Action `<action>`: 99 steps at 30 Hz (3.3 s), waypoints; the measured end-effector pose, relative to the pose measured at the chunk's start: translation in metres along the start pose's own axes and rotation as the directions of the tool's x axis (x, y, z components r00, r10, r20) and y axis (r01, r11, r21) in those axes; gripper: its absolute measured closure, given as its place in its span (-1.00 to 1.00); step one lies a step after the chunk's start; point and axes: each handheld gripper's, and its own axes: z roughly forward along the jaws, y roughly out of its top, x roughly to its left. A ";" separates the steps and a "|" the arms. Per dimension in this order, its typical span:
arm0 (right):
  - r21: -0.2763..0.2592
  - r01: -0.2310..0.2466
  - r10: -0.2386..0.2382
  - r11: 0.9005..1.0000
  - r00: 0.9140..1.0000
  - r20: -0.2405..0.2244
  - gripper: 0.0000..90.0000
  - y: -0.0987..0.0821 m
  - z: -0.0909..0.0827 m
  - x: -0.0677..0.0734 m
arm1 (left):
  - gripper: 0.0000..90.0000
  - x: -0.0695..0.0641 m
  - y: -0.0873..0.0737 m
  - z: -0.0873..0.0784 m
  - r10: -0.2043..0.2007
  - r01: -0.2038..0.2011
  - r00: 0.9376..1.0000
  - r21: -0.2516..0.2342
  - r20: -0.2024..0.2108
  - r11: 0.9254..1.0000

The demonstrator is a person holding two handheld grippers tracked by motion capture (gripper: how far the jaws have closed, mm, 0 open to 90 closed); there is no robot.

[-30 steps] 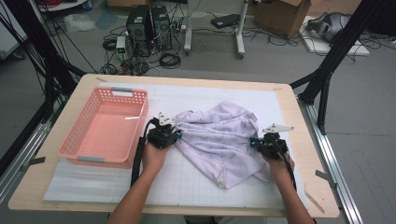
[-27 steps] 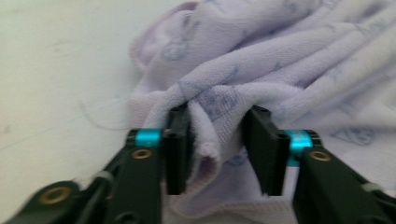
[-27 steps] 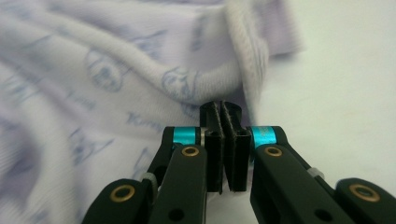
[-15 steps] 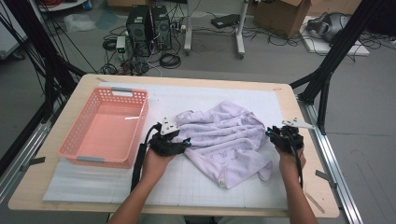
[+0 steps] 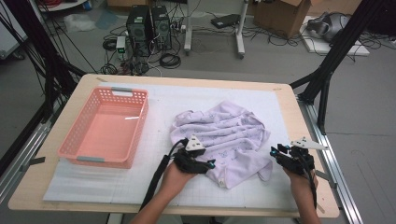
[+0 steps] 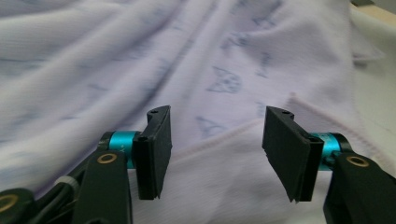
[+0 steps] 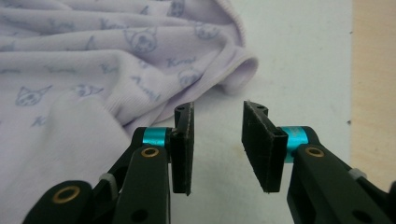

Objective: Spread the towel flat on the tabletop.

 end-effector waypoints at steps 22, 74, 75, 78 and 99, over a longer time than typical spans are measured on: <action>0.016 0.005 -0.005 1.000 0.999 -0.047 0.35 -0.029 -0.027 0.015 | 0.90 -0.014 -0.067 -0.090 -0.042 0.035 0.983 -0.039 -0.177 0.999; 0.131 0.214 -0.184 0.968 0.961 -0.208 0.95 -0.020 0.008 0.089 | 0.91 0.018 -0.099 -0.133 -0.196 0.179 0.937 -0.084 -0.289 0.980; 0.140 0.213 -0.182 0.967 0.962 -0.204 0.96 -0.021 0.006 0.087 | 0.91 0.018 -0.099 -0.134 -0.204 0.186 0.938 -0.089 -0.281 0.978; 0.173 0.229 -0.201 0.958 0.966 -0.164 0.96 -0.025 -0.007 0.075 | 0.91 0.020 -0.101 -0.135 -0.230 0.211 0.943 -0.104 -0.241 0.972; 0.205 0.183 -0.149 0.962 0.974 -0.168 0.94 -0.046 -0.043 0.058 | 0.93 -0.005 -0.101 -0.123 -0.172 0.166 0.968 -0.047 -0.185 0.985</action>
